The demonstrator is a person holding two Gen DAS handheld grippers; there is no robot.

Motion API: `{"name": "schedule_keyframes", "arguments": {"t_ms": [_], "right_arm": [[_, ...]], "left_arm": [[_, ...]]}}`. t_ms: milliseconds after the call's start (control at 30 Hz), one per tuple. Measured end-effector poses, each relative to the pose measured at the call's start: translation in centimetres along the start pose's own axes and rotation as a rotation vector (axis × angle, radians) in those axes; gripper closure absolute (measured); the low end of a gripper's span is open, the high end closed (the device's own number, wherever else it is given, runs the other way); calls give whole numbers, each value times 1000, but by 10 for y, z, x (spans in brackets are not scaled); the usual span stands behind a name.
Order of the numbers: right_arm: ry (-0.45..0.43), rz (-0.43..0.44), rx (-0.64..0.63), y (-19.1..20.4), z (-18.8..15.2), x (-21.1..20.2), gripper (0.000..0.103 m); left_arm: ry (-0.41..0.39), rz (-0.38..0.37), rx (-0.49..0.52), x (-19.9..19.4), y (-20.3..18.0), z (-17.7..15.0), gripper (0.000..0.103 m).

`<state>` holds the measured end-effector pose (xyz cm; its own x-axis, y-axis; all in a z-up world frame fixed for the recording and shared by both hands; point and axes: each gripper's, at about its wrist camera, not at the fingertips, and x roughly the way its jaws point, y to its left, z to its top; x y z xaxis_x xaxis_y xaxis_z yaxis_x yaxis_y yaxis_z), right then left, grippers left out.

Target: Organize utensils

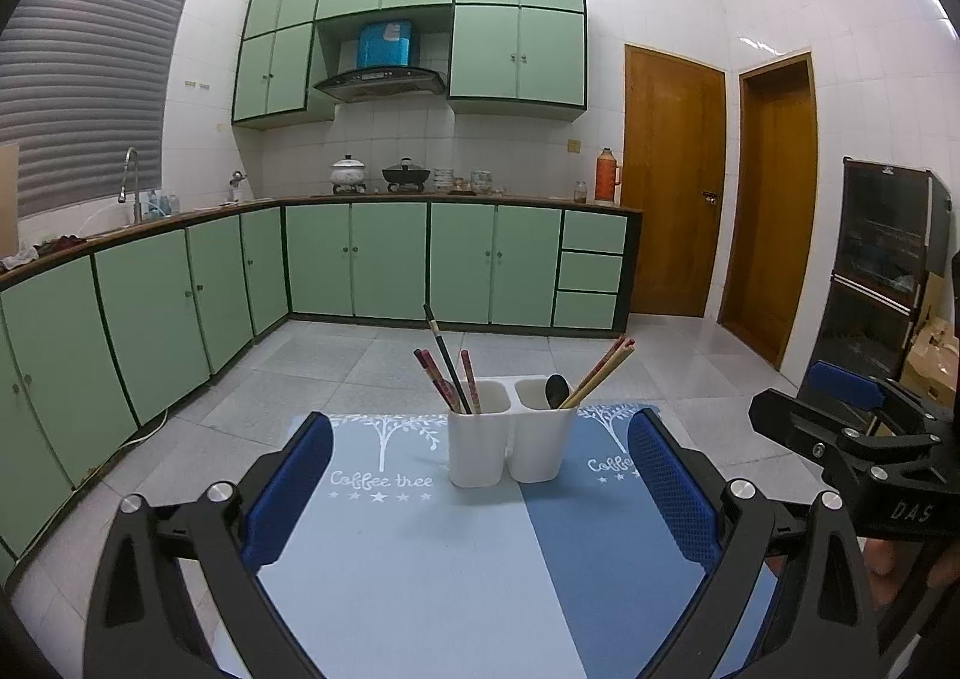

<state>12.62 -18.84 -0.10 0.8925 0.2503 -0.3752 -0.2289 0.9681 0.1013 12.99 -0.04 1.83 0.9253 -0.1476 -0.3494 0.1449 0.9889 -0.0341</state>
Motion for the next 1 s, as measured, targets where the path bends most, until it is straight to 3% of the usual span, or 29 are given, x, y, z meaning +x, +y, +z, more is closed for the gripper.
{"name": "schedule_keyframes", "arguments": {"t_ms": [1000], "right_arm": [[-1,0,-9,3,0,0,5]], "left_arm": [[-2,5,-3,-2,2,-2,6]]}}
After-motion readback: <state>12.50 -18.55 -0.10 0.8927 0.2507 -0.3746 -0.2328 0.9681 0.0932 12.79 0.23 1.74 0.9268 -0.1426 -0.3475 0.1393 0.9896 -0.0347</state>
